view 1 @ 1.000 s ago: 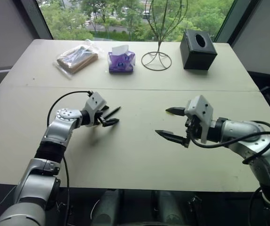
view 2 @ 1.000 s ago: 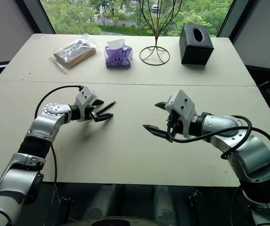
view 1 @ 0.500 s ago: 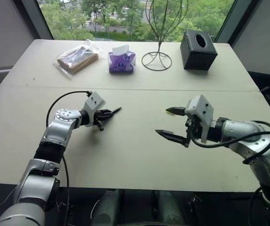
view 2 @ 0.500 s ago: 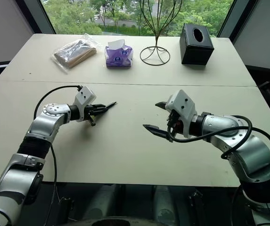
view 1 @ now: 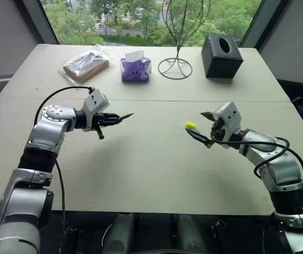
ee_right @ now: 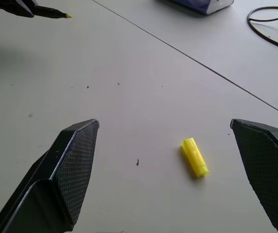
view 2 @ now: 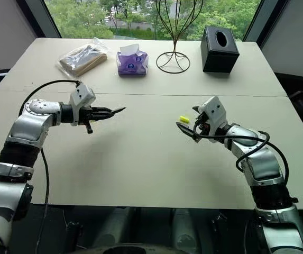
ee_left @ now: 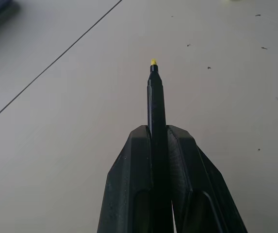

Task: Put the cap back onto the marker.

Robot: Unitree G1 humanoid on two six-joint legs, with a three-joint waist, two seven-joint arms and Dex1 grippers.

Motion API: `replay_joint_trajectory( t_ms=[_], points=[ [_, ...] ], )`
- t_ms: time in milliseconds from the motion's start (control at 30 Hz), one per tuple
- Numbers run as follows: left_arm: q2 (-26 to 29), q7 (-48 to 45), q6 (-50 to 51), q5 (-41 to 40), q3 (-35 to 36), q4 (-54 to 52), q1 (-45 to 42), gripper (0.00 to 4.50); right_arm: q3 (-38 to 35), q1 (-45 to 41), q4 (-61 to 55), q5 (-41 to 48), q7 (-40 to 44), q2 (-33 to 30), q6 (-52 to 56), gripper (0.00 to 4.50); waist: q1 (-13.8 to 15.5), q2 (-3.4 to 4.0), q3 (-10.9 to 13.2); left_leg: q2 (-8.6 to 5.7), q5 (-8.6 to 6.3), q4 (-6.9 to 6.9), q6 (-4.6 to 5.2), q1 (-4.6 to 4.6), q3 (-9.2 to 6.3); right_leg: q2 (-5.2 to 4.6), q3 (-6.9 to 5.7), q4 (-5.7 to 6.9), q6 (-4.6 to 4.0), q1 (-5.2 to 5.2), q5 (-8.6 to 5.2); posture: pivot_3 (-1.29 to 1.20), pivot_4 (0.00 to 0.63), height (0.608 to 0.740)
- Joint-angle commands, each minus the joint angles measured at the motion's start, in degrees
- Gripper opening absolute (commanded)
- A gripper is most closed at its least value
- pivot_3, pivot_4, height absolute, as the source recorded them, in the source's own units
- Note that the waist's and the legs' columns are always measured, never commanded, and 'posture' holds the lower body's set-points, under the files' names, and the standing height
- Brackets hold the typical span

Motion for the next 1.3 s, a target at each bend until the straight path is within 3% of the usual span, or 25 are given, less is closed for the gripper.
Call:
replay_joint_trajectory(
  t_ms=[33, 367, 1000, 1300],
  points=[
    [1.50, -3.03, 0.84, -2.88, 2.48, -3.85, -2.73, 0.06, -1.14, -2.89, 7.61, -0.93, 1.37, 3.05, -6.70, 4.50, -0.11, 0.01, 0.01, 0.00, 0.00, 0.00, 0.00, 0.00, 0.00, 0.02, 0.00, 0.01, 0.00, 0.00, 0.00, 0.00, 0.150, 0.740],
    [0.40, -0.51, 5.01, -8.18, 6.70, -8.19, -0.92, 0.06, -1.02, -5.20, 21.66, -0.92, 12.02, 4.82, -14.27, 4.50, -1.14, 0.01, 0.01, 0.00, 0.01, -0.02, 0.00, 0.04, -0.03, 0.06, 0.01, 0.09, 0.01, 0.00, 0.00, 0.00, 0.150, 0.740],
    [0.74, 3.10, 7.54, -9.84, 7.57, -13.75, 3.64, 0.06, 0.84, -15.89, 41.91, -6.76, 20.88, 6.42, -21.03, 4.50, -1.28, 0.02, 0.01, 0.03, 0.04, -0.03, -0.05, 0.13, -0.02, 0.15, 0.10, 0.13, 0.00, 0.03, 0.01, 0.00, 0.150, 0.740],
    [10.72, -4.19, 13.16, -8.42, 3.30, -18.41, 8.12, 0.06, 0.89, -18.57, 46.97, -9.02, 21.32, 7.34, -21.61, 4.50, -1.61, 0.03, 0.01, 0.13, 0.06, -0.16, -0.10, 0.35, 0.02, 0.31, 0.25, 0.16, -0.07, 0.13, 0.03, 0.00, 0.150, 0.740]
  ],
)
